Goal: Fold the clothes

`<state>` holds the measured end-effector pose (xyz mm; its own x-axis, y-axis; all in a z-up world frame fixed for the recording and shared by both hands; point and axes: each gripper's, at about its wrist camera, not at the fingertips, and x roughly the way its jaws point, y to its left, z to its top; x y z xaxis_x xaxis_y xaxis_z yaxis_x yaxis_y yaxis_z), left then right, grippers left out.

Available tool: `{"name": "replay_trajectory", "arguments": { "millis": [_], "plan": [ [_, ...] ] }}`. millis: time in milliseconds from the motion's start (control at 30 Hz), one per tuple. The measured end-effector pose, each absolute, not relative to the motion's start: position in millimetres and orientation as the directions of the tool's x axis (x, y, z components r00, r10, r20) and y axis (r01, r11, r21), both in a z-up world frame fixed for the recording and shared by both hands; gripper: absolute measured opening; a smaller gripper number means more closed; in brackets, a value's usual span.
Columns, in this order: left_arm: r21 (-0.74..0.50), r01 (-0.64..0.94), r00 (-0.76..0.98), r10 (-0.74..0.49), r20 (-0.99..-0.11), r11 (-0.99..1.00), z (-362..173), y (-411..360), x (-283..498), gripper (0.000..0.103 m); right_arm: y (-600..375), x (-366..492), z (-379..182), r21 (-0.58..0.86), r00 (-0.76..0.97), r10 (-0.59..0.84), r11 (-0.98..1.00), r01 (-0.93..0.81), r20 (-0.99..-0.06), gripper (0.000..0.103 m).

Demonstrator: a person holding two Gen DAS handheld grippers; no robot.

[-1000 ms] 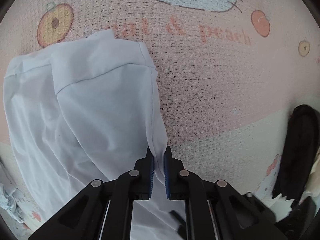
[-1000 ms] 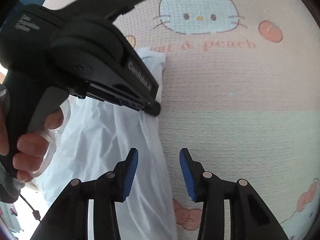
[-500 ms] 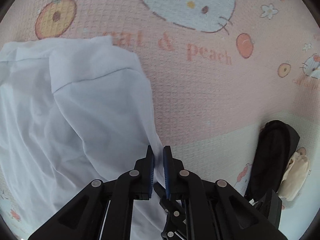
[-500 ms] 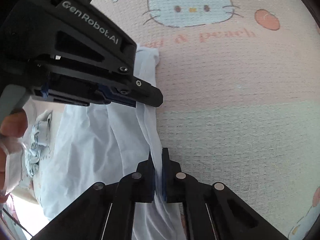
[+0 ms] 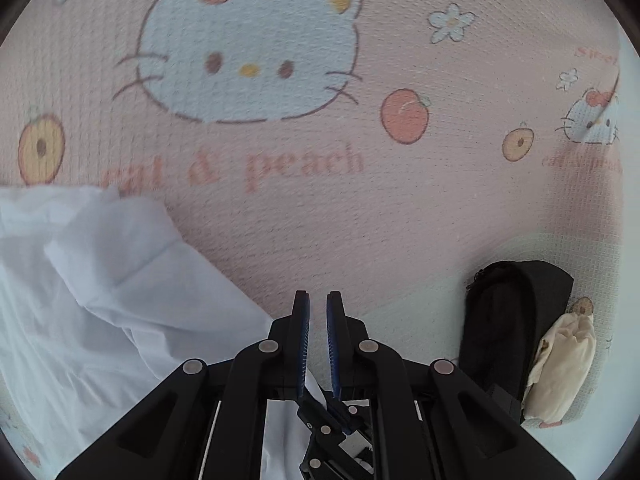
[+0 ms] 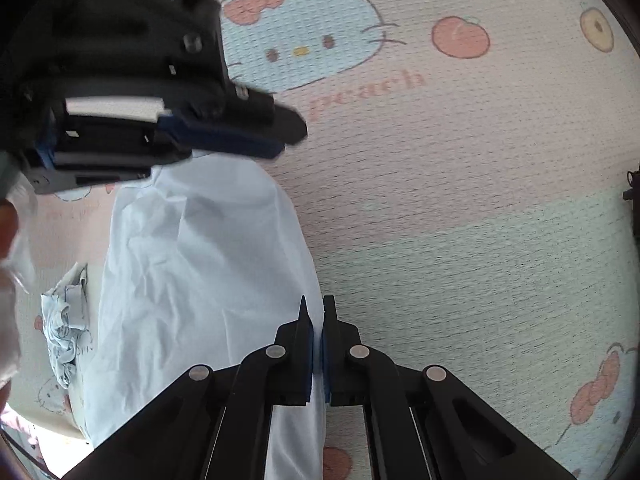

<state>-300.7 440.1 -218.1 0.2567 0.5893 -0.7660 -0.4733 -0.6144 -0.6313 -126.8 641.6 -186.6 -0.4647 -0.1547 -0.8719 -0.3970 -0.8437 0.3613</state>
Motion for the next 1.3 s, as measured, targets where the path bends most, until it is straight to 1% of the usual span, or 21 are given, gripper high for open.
{"name": "replay_trajectory", "arguments": {
  "millis": [67, 167, 233, 333, 367, 400, 467, 533, 600, 667, 700, 733, 767, 800, 900, 1000, 1133, 1200, 1300],
  "plan": [
    [-0.623, -0.487, 0.248, 0.587, -0.770, -0.612, -212.2, 448.8, -300.4, 0.007, 647.6, -122.6, -187.8, 0.373, -0.461, -0.162, -0.830, -0.415, -0.873, 0.001],
    [-0.652, -0.473, 0.295, 0.591, -0.751, -0.592, -220.7, 470.0, -302.2, 0.008, 656.0, -121.5, -190.7, 0.405, -0.462, -0.192, -0.810, -0.424, -0.866, 0.001],
    [-0.683, -0.415, 0.354, 0.585, -0.730, -0.601, -233.5, 478.6, -307.3, 0.008, 657.7, -122.5, -195.7, 0.413, -0.444, -0.214, -0.807, -0.422, -0.870, 0.001],
    [-0.676, -0.341, 0.380, 0.561, -0.735, -0.654, -248.1, 476.1, -318.4, 0.013, 653.7, -122.1, -194.3, 0.407, -0.430, -0.232, -0.833, -0.375, -0.872, 0.001],
    [-0.660, -0.328, 0.386, 0.542, -0.747, -0.676, -252.4, 473.9, -322.0, 0.025, 652.2, -122.0, -193.6, 0.404, -0.426, -0.238, -0.842, -0.358, -0.873, 0.001],
    [-0.639, -0.313, 0.394, 0.516, -0.761, -0.703, -256.8, 471.1, -325.5, 0.047, 650.7, -121.8, -192.8, 0.401, -0.422, -0.243, -0.850, -0.341, -0.874, 0.001],
    [-0.600, -0.281, 0.415, 0.468, -0.780, -0.749, -262.6, 466.4, -331.6, 0.068, 648.0, -121.0, -190.7, 0.391, -0.414, -0.247, -0.866, -0.311, -0.876, 0.001],
    [-0.560, -0.292, 0.413, 0.426, -0.805, -0.775, -259.6, 466.8, -336.7, 0.068, 647.0, -119.4, -187.6, 0.386, -0.415, -0.245, -0.872, -0.300, -0.876, 0.002],
    [-0.501, -0.345, 0.367, 0.377, -0.850, -0.793, -248.6, 472.8, -340.3, 0.068, 648.4, -117.9, -184.5, 0.404, -0.428, -0.254, -0.863, -0.305, -0.867, 0.003],
    [-0.484, -0.377, 0.334, 0.372, -0.866, -0.789, -238.1, 481.7, -341.0, 0.068, 650.2, -116.7, -181.3, 0.424, -0.450, -0.263, -0.854, -0.303, -0.853, 0.009],
    [-0.491, -0.386, 0.337, 0.376, -0.863, -0.781, -235.8, 487.2, -340.1, 0.068, 651.2, -116.3, -179.8, 0.428, -0.461, -0.263, -0.852, -0.302, -0.848, 0.021],
    [-0.498, -0.395, 0.344, 0.378, -0.860, -0.772, -235.6, 492.6, -338.1, 0.068, 652.3, -114.8, -178.0, 0.430, -0.475, -0.254, -0.849, -0.307, -0.842, 0.037],
    [-0.502, -0.404, 0.349, 0.379, -0.857, -0.765, -235.6, 497.9, -336.0, 0.068, 653.3, -113.1, -176.1, 0.430, -0.491, -0.243, -0.846, -0.315, -0.837, 0.041],
    [-0.493, -0.415, 0.344, 0.370, -0.863, -0.765, -237.6, 502.2, -333.6, 0.068, 656.0, -112.9, -175.7, 0.444, -0.505, -0.245, -0.836, -0.322, -0.828, 0.043],
    [-0.453, -0.419, 0.348, 0.322, -0.881, -0.787, -254.3, 512.3, -330.2, 0.068, 665.0, -114.4, -176.4, 0.494, -0.539, -0.263, -0.798, -0.345, -0.801, 0.043],
    [-0.427, -0.411, 0.353, 0.291, -0.889, -0.805, -272.1, 518.0, -329.0, 0.068, 669.0, -121.4, -181.3, 0.510, -0.530, -0.281, -0.783, -0.354, -0.800, 0.043],
    [-0.376, -0.393, 0.329, 0.253, -0.910, -0.839, -288.2, 508.7, -331.6, 0.068, 664.0, -136.0, -189.1, 0.462, -0.474, -0.270, -0.813, -0.354, -0.838, 0.044],
    [-0.382, -0.375, 0.335, 0.261, -0.905, -0.845, -295.9, 503.3, -337.0, 0.068, 657.4, -141.3, -186.4, 0.448, -0.468, -0.267, -0.829, -0.335, -0.843, 0.043],
    [-0.450, -0.305, 0.357, 0.337, -0.871, -0.840, -302.8, 491.6, -345.0, 0.068, 637.2, -171.9, -178.1, 0.436, -0.448, -0.276, -0.847, -0.306, -0.851, 0.043]
  ]
}}
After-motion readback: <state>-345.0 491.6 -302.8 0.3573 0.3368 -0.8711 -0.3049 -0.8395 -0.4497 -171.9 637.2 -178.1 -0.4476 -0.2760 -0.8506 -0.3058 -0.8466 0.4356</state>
